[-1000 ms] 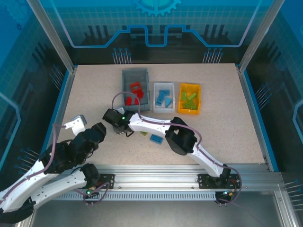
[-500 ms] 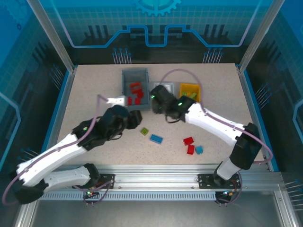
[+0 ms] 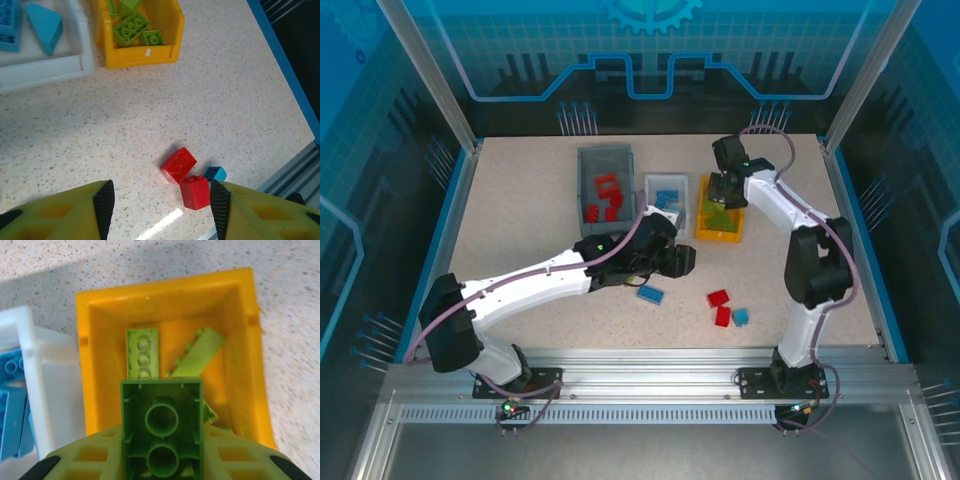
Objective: Sort the legos into containers by color
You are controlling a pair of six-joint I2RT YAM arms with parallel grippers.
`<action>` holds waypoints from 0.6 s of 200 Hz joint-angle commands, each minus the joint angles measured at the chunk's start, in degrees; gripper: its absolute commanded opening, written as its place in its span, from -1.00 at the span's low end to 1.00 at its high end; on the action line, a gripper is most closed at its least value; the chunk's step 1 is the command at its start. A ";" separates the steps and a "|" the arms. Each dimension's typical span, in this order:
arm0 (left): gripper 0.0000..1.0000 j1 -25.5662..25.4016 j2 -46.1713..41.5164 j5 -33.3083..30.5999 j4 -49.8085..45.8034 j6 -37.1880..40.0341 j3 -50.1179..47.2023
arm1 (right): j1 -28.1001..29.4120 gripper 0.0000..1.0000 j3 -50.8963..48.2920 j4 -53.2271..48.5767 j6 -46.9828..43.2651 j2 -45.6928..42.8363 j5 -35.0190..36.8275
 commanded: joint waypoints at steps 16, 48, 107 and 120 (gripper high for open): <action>0.14 -4.63 3.71 -2.38 1.04 5.83 8.03 | -2.34 -0.47 7.76 -3.73 -1.69 7.22 -7.93; 0.14 -5.98 6.92 -1.92 -0.32 6.86 10.48 | -2.78 -0.08 8.50 -4.28 -0.66 8.11 -8.77; 0.29 -6.38 9.37 0.62 -3.18 2.60 9.47 | -2.40 0.26 2.69 -2.95 -0.98 -3.36 -8.00; 0.33 -6.37 11.02 2.30 -4.41 -0.47 10.08 | -2.08 0.26 0.50 -2.64 -1.46 -7.90 -6.97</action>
